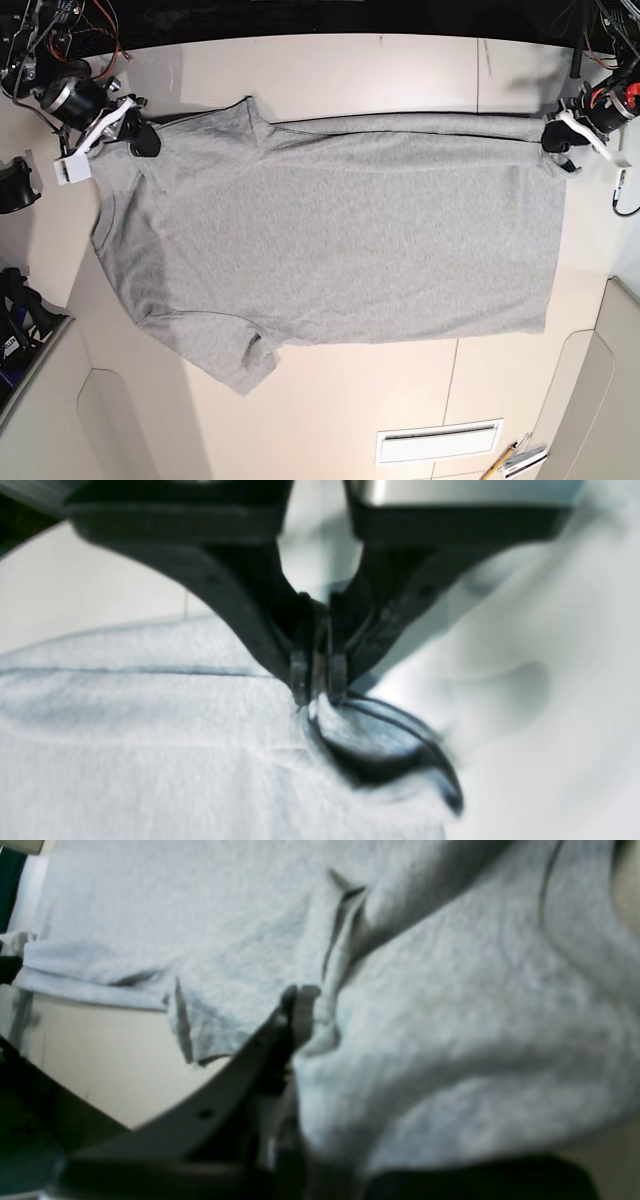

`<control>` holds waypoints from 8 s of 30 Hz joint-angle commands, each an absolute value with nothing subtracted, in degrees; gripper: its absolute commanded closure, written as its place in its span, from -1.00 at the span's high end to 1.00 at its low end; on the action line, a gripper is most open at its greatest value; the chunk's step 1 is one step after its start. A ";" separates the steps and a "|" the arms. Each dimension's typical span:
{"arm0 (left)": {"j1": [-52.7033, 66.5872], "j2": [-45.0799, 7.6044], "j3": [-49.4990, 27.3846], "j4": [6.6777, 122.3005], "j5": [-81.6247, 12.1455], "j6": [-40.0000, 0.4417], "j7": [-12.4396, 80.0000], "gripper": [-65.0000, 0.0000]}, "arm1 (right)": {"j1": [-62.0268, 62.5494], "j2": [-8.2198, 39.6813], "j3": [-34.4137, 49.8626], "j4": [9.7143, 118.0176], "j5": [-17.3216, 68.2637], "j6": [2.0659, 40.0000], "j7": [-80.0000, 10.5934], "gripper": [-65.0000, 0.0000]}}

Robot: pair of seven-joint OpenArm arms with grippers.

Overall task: Fold the T-shirt properly
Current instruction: 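Drag the lifted edge across the shirt toward the hem with both grippers, then lower both grippers onto the hem corners of the shirt, then grasp the hem and fold it over toward the shoulder edge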

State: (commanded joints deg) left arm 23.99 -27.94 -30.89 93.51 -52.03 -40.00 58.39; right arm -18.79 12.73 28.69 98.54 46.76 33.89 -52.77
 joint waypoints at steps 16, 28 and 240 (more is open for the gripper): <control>33.39 -27.46 -36.07 95.64 -56.62 -40.00 60.73 -1.00 | -26.98 14.57 33.69 100.14 50.57 34.13 -55.75 -1.00; 33.52 -26.35 -36.07 95.64 -57.78 -40.00 61.93 -0.83 | -27.29 14.41 34.11 100.14 49.25 33.85 -56.80 -0.17; 13.43 -42.87 -19.84 90.91 -72.77 -40.00 77.03 -1.00 | -13.93 18.41 27.46 104.49 47.03 34.54 -51.48 -1.00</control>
